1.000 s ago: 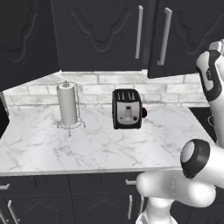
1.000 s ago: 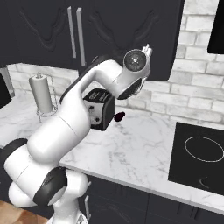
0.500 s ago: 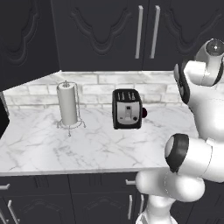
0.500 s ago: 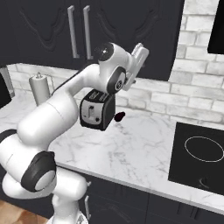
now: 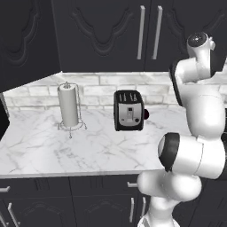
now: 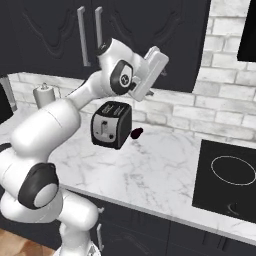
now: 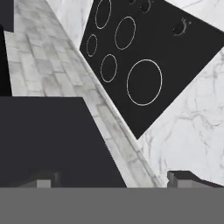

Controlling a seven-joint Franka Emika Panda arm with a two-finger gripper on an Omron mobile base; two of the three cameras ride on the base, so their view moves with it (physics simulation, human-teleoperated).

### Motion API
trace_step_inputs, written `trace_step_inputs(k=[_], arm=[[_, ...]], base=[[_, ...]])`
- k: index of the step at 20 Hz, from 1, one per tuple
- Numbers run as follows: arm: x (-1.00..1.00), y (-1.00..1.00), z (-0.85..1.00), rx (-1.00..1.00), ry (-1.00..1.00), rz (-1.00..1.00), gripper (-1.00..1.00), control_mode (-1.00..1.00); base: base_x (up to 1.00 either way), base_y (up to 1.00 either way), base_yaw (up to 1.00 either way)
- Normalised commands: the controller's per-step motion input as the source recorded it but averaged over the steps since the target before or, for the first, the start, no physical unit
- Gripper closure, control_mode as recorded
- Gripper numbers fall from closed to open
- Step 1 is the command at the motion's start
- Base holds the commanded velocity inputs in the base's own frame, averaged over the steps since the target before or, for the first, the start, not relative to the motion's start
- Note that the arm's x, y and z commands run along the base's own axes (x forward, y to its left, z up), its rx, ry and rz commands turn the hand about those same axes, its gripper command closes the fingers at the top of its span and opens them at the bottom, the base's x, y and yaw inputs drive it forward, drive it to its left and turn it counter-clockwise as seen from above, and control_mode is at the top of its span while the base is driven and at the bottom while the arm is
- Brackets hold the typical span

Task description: Close all open cabinet doors.

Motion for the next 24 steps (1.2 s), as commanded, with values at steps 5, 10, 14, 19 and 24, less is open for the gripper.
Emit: trace_step_inputs(k=[5,10,14,19,24], arm=[[-0.47,0.08,-0.04,0.03,0.01,-0.04,-1.0,-1.0],[-0.61,0.37,0.0,-0.01,-0.08,0.0,-1.0,-1.0],[-0.59,0.5,-0.06,-0.1,-0.03,0.04,-1.0,-1.0],[-0.59,0.44,-0.11,-0.22,0.01,0.3,-1.0,-1.0],[-0.55,0.35,-0.04,-0.36,0.11,0.58,-1.0,-1.0]], base=[[0.0,0.0,0.0],[0.0,0.0,0.0],[0.0,0.0,0.0],[0.0,0.0,0.0],[0.0,0.0,0.0]])
